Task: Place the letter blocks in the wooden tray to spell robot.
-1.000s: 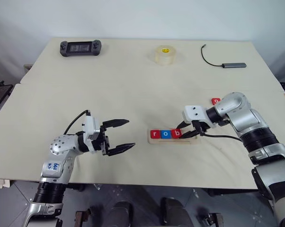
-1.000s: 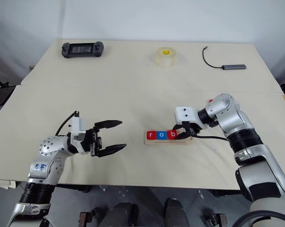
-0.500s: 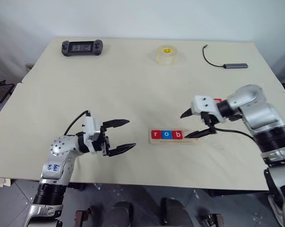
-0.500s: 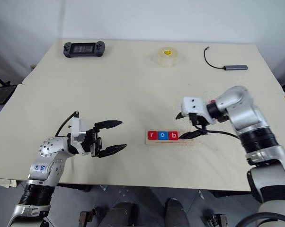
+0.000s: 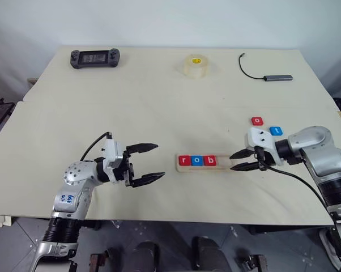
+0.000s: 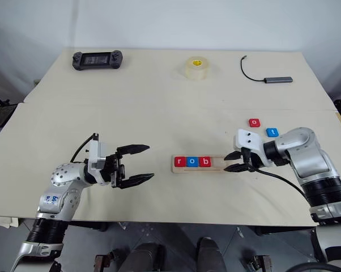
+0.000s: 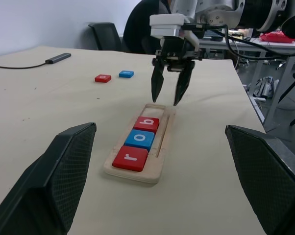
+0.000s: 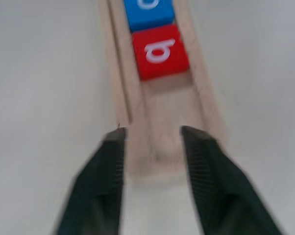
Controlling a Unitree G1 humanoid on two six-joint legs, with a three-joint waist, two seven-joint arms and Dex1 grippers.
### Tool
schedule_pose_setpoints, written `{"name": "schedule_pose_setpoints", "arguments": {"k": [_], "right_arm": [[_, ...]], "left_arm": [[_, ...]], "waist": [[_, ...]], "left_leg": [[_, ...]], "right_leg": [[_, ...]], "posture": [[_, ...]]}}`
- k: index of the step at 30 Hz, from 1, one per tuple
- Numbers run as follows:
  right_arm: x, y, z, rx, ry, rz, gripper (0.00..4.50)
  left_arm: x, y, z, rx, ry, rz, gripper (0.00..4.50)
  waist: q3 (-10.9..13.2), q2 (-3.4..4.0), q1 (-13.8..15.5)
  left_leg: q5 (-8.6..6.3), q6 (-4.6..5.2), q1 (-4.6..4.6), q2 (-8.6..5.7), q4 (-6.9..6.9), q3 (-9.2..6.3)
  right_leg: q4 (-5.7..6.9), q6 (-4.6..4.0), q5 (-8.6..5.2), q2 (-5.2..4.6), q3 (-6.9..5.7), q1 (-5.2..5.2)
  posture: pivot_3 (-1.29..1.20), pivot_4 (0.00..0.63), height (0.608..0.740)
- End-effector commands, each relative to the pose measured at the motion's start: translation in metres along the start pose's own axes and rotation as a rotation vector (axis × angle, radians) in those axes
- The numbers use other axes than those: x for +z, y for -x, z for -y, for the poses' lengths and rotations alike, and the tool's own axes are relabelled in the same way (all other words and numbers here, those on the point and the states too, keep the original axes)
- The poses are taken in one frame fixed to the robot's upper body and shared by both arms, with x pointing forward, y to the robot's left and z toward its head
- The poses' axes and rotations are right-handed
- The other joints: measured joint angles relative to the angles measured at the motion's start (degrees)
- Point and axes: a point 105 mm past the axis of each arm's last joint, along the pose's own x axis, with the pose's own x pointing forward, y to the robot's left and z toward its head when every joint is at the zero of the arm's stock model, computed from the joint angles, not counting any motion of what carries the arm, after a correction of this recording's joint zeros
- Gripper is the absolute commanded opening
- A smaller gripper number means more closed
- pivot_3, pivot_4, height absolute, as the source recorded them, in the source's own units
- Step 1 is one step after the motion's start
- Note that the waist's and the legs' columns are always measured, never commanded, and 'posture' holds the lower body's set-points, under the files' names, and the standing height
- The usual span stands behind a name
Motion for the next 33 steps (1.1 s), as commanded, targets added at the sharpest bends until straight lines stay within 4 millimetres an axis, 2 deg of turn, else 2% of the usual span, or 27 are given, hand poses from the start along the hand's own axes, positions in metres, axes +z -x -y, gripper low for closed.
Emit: {"name": "schedule_pose_setpoints", "arguments": {"k": [1,2,3,6,14,22,28,33], "right_arm": [[0.010,0.000,0.004,-0.006,0.009,0.015,0.47],[0.011,-0.003,0.005,-0.007,0.008,0.009,0.11],[0.011,-0.006,0.006,-0.010,0.006,0.002,0.05],[0.011,-0.014,0.012,-0.044,-0.010,-0.026,0.05],[0.012,-0.026,0.004,0.009,0.017,-0.047,0.05],[0.031,-0.037,-0.008,0.053,0.027,0.009,0.05],[0.027,-0.039,-0.011,0.045,0.015,-0.003,0.05],[0.015,-0.028,-0.009,0.023,0.001,-0.037,0.05]], "left_arm": [[0.009,-0.001,-0.002,-0.012,-0.032,0.018,4.50],[0.009,0.000,-0.002,-0.010,-0.033,0.018,4.50],[0.009,0.000,-0.001,-0.009,-0.034,0.017,4.50],[0.009,0.001,0.000,-0.006,-0.033,0.018,4.50],[0.011,0.001,0.000,0.006,-0.038,0.023,4.50],[0.011,0.002,0.001,0.011,-0.039,0.022,4.50],[0.011,0.000,0.001,0.006,-0.038,0.025,4.50],[0.011,-0.001,0.000,0.003,-0.037,0.025,4.50]], "waist": [[0.0,0.00,0.0],[0.0,0.00,0.0],[0.0,0.00,0.0],[0.0,0.00,0.0],[0.0,0.00,0.1],[0.0,0.00,0.0],[0.0,0.00,0.2],[0.0,0.00,0.2]], "left_leg": [[0.00,0.00,0.00,0.00,0.00,-0.01],[0.00,0.00,0.00,0.00,0.00,-0.01],[0.00,0.00,-0.01,0.00,0.00,-0.03],[0.00,0.00,-0.01,-0.01,0.00,-0.03],[0.00,0.00,-0.01,-0.04,0.00,-0.05],[0.00,0.00,-0.02,0.00,-0.02,-0.05],[0.00,0.00,-0.02,-0.03,-0.01,-0.06],[0.00,0.01,-0.02,-0.07,-0.01,-0.08]], "right_leg": [[-0.01,0.00,0.00,0.00,0.00,0.00],[-0.01,0.00,0.00,0.00,-0.01,0.00],[-0.02,0.00,0.00,0.00,-0.01,0.00],[-0.02,0.00,0.00,-0.01,-0.02,0.00],[-0.01,0.00,0.00,0.02,-0.04,0.01],[0.00,0.00,0.00,0.02,-0.03,-0.02],[-0.01,0.00,0.00,0.02,-0.04,-0.01],[-0.01,0.00,0.00,0.01,-0.05,0.00]], "posture": [[0.00,0.150,0.740],[0.00,0.150,0.740],[0.00,0.150,0.740],[0.00,0.150,0.740],[0.00,0.150,0.740],[0.00,0.150,0.740],[0.00,0.150,0.740],[0.00,0.150,0.740]]}}
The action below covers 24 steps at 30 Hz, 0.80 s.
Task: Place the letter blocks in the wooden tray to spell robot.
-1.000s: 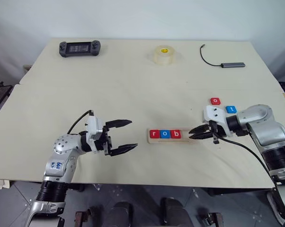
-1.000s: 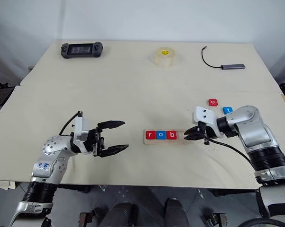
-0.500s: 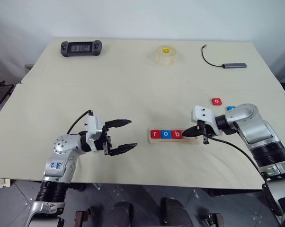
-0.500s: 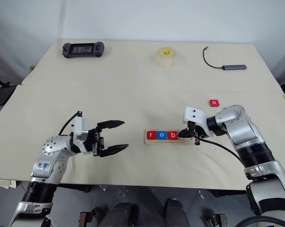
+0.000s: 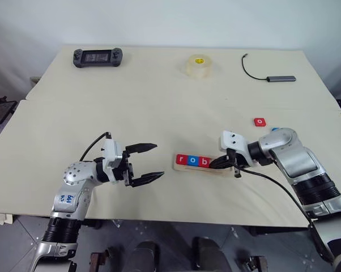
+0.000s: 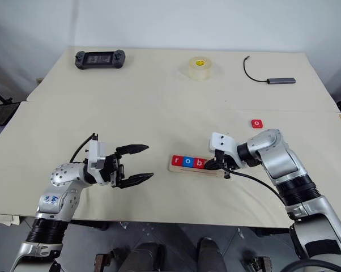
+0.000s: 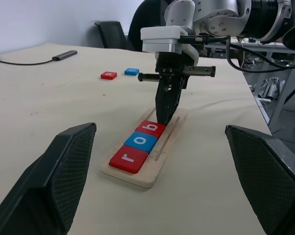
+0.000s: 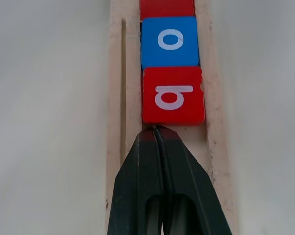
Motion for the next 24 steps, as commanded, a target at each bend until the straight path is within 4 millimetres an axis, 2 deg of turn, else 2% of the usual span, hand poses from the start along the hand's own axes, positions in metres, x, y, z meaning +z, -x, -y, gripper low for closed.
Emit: {"name": "schedule_pose_setpoints", "arguments": {"k": [1,3,6,10,13,17,18,21,24], "right_arm": [[-0.004,0.015,0.000,-0.026,-0.004,-0.002,0.05],[-0.003,0.026,-0.001,-0.042,-0.018,0.028,0.05],[0.000,0.054,-0.004,-0.124,-0.053,0.106,0.58],[-0.014,0.086,-0.013,-0.292,-0.107,0.194,1.90],[-0.028,0.102,-0.020,-0.444,-0.111,0.247,2.95],[-0.069,0.131,-0.047,-0.745,-0.192,0.387,4.34],[-0.077,0.137,-0.053,-0.820,-0.223,0.401,4.48],[-0.093,0.148,-0.067,-0.981,-0.276,0.435,4.48],[-0.098,0.149,-0.077,-1.070,-0.299,0.449,4.48]], "left_arm": [[0.010,-0.002,0.002,-0.016,-0.035,0.028,4.50],[0.010,-0.002,0.002,-0.017,-0.035,0.028,4.50],[0.010,-0.002,0.002,-0.017,-0.033,0.028,4.50],[0.009,-0.001,0.002,-0.018,-0.029,0.027,4.50],[0.008,-0.001,0.000,-0.020,-0.027,0.026,4.50],[0.006,-0.002,-0.003,-0.038,-0.019,0.021,4.50],[0.006,-0.002,-0.003,-0.044,-0.017,0.020,4.50],[0.007,-0.004,-0.005,-0.061,-0.012,0.027,4.50],[0.009,-0.006,-0.009,-0.069,-0.011,0.036,4.50]], "waist": [[0.0,0.00,0.0],[0.0,0.00,0.1],[0.0,0.00,0.3],[0.0,-0.01,0.4],[0.0,-0.01,1.0],[0.0,-0.01,1.7],[0.0,-0.01,1.7],[0.0,0.00,1.4],[0.0,0.01,0.8]], "left_leg": [[0.00,0.00,0.00,0.00,0.00,0.00],[0.00,0.00,0.00,-0.01,0.00,0.00],[-0.01,0.02,-0.04,-0.01,-0.01,-0.04],[-0.02,0.03,-0.04,0.00,-0.02,-0.03],[-0.02,0.03,-0.02,0.03,-0.03,-0.02],[-0.02,0.03,0.02,0.01,-0.05,-0.01],[-0.02,0.04,0.03,-0.02,-0.05,0.01],[0.02,0.12,0.05,-0.14,-0.05,0.06],[0.03,0.13,0.19,-0.11,-0.06,0.15]], "right_leg": [[0.00,0.00,0.00,0.00,0.00,0.00],[-0.01,0.00,0.00,0.00,0.00,0.01],[-0.02,0.00,0.00,-0.02,-0.03,0.00],[-0.05,0.00,0.00,-0.03,-0.02,0.02],[-0.07,0.00,0.00,-0.02,-0.02,0.07],[-0.04,0.00,0.00,0.06,-0.01,0.10],[-0.03,0.00,0.00,0.04,0.00,0.10],[-0.01,0.06,0.03,-0.01,0.09,0.12],[0.03,0.09,0.05,0.03,0.21,0.17]], "posture": [[0.00,0.150,0.740],[0.00,0.150,0.740],[0.00,0.150,0.740],[0.00,0.150,0.740],[0.00,0.150,0.740],[0.00,0.150,0.740],[0.00,0.150,0.740],[0.00,0.150,0.740],[0.00,0.150,0.740]]}}
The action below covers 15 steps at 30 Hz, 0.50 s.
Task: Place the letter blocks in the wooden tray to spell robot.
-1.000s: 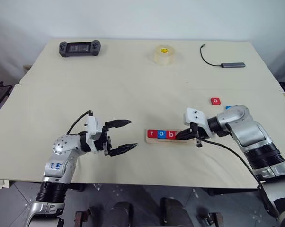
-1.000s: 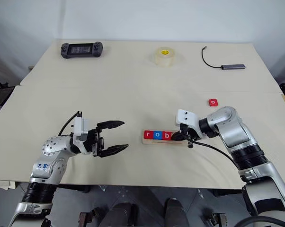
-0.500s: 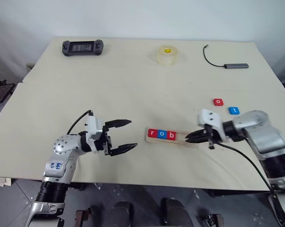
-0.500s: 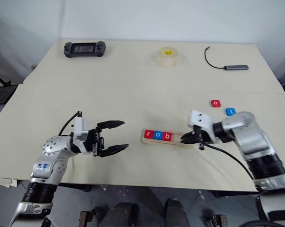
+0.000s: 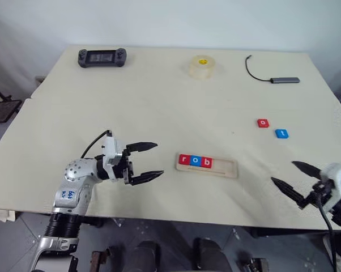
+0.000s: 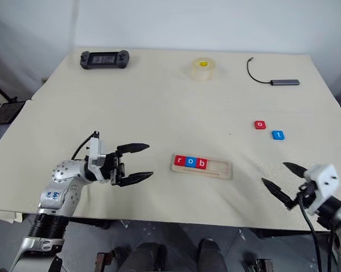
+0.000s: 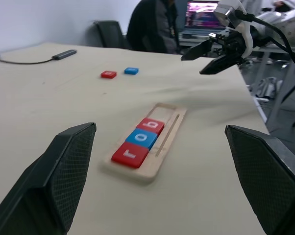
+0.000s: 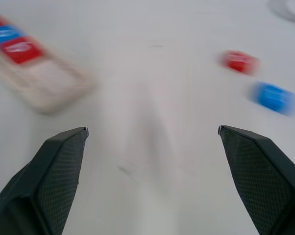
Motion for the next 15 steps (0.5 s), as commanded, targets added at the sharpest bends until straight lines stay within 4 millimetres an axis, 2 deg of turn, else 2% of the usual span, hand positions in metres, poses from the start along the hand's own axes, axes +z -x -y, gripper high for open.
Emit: {"name": "schedule_pose_setpoints", "arguments": {"k": [1,5,8,11,15], "right_arm": [[0.018,0.008,0.005,-0.108,0.055,0.093,4.48],[0.025,0.005,0.006,-0.158,0.020,0.145,4.48],[0.040,-0.010,0.009,-0.119,-0.011,0.139,4.48],[0.055,-0.031,0.026,-0.114,-0.033,0.089,4.48],[0.060,-0.063,0.058,-0.157,-0.089,-0.026,4.48]], "left_arm": [[0.009,-0.003,-0.003,-0.019,-0.020,0.029,4.50],[0.009,-0.004,-0.003,-0.036,-0.020,0.026,4.50],[0.009,-0.005,-0.002,-0.046,-0.019,0.021,4.50],[0.009,-0.006,-0.002,-0.045,-0.018,0.020,4.50],[0.007,-0.010,-0.001,-0.042,-0.015,0.023,4.50]], "waist": [[0.0,0.01,-0.4],[0.0,0.04,-1.0],[0.0,0.04,-1.1],[0.0,0.06,-1.2],[0.0,0.05,-1.0]], "left_leg": [[0.02,-0.02,0.01,0.01,-0.01,0.00],[0.05,-0.05,0.05,0.05,-0.02,0.00],[0.06,-0.05,0.05,0.06,-0.01,-0.01],[0.10,0.02,0.04,0.02,0.01,0.04],[0.12,-0.01,0.03,0.06,0.00,-0.05]], "right_leg": [[0.03,0.00,0.00,0.01,0.01,0.00],[0.10,0.00,0.00,0.01,0.03,0.00],[0.09,0.00,0.00,0.01,0.02,0.00],[0.09,0.00,0.00,-0.04,0.07,0.00],[0.07,-0.02,0.01,-0.05,0.00,0.01]], "posture": [[0.00,0.150,0.740],[0.00,0.150,0.740],[0.00,0.150,0.740],[0.00,0.150,0.740],[0.00,0.150,0.740]]}}
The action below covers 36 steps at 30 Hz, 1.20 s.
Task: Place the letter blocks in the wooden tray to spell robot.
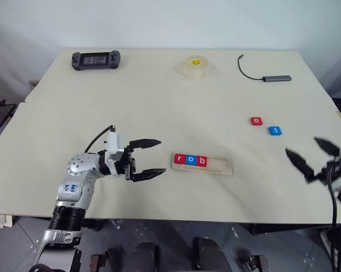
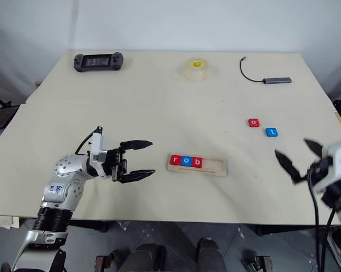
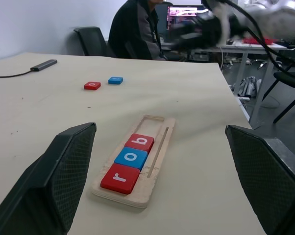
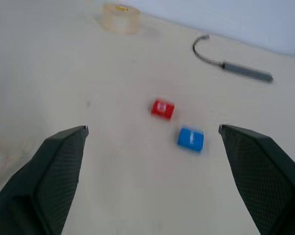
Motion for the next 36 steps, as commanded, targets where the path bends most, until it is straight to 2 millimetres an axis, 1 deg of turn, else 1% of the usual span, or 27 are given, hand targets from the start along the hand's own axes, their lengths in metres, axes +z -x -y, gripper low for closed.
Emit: {"name": "schedule_pose_setpoints", "arguments": {"k": [1,2,5,7,9,12,15,20,29,31,36], "right_arm": [[-0.003,-0.025,0.020,-0.044,-0.088,-0.100,4.48],[-0.002,-0.034,0.026,-0.056,-0.099,-0.147,4.48],[-0.007,-0.051,0.040,-0.111,-0.108,-0.293,4.48],[-0.009,-0.062,0.042,-0.108,-0.125,-0.374,4.48],[-0.008,-0.070,0.043,-0.104,-0.121,-0.408,4.48],[-0.009,-0.082,0.048,-0.145,-0.127,-0.454,4.48],[-0.006,-0.091,0.044,-0.136,-0.154,-0.456,4.48],[-0.007,-0.098,0.036,-0.109,-0.163,-0.469,4.48],[-0.007,-0.099,0.031,-0.085,-0.156,-0.478,4.48],[-0.004,-0.103,0.023,-0.060,-0.175,-0.468,4.48],[-0.001,-0.113,0.011,-0.039,-0.238,-0.433,4.48]], "left_arm": [[0.002,-0.005,0.001,-0.002,-0.013,0.013,4.50],[0.002,-0.006,0.001,0.000,-0.013,0.016,4.50],[0.002,-0.007,0.001,0.007,-0.015,0.020,4.50],[0.002,-0.006,0.001,0.016,-0.017,0.019,4.50],[0.002,-0.006,0.001,0.023,-0.019,0.018,4.50],[0.002,-0.005,0.003,0.029,-0.021,0.019,4.50],[0.002,-0.005,0.004,0.033,-0.022,0.020,4.50],[0.003,-0.005,0.005,0.042,-0.022,0.020,4.50],[0.003,-0.003,0.008,0.047,-0.023,0.019,4.50],[0.004,-0.003,0.008,0.047,-0.024,0.018,4.50],[0.004,-0.002,0.007,0.046,-0.023,0.018,4.50]], "waist": [[0.0,0.00,0.0],[0.0,0.00,0.0],[0.0,0.02,0.0],[0.0,0.03,0.0],[0.0,0.03,0.0],[0.0,0.03,-0.1],[0.0,0.03,0.0],[0.0,0.03,0.0],[0.0,0.03,-0.1],[0.0,0.03,-0.1],[0.0,0.03,-0.2]], "left_leg": [[0.00,0.00,0.00,0.00,0.00,0.01],[0.00,0.00,-0.02,-0.01,-0.02,0.01],[0.01,0.03,-0.13,-0.05,-0.03,-0.03],[0.01,0.03,-0.19,-0.06,-0.03,-0.01],[0.00,0.04,-0.22,-0.06,-0.07,-0.01],[0.00,0.04,-0.25,-0.07,-0.10,0.02],[0.00,0.04,-0.27,-0.08,-0.11,0.02],[0.00,0.04,-0.29,-0.08,-0.10,0.00],[0.00,0.04,-0.29,-0.08,-0.09,0.00],[0.00,0.04,-0.29,-0.08,-0.09,0.01],[0.00,0.04,-0.29,-0.07,-0.10,0.00]], "right_leg": [[-0.01,0.00,0.00,-0.01,0.00,0.00],[-0.02,0.00,0.00,-0.01,0.00,-0.02],[-0.03,-0.01,0.00,-0.04,-0.04,-0.11],[-0.04,-0.01,0.00,-0.04,-0.04,-0.18],[-0.11,-0.01,0.00,-0.04,-0.06,-0.19],[-0.09,-0.01,0.00,-0.04,-0.06,-0.22],[-0.10,-0.01,0.00,-0.04,-0.08,-0.24],[-0.07,0.00,0.00,-0.03,-0.11,-0.23],[-0.05,0.00,0.00,-0.02,-0.11,-0.24],[-0.05,0.00,0.00,-0.02,-0.11,-0.24],[-0.01,0.00,0.00,-0.01,-0.11,-0.24]], "posture": [[0.00,0.150,0.740],[0.00,0.150,0.740],[0.00,0.150,0.740],[0.00,0.150,0.740],[0.00,0.150,0.740],[0.00,0.150,0.740],[0.00,0.150,0.740],[0.00,0.150,0.740],[0.00,0.150,0.740],[0.00,0.150,0.740],[0.00,0.150,0.740]]}}
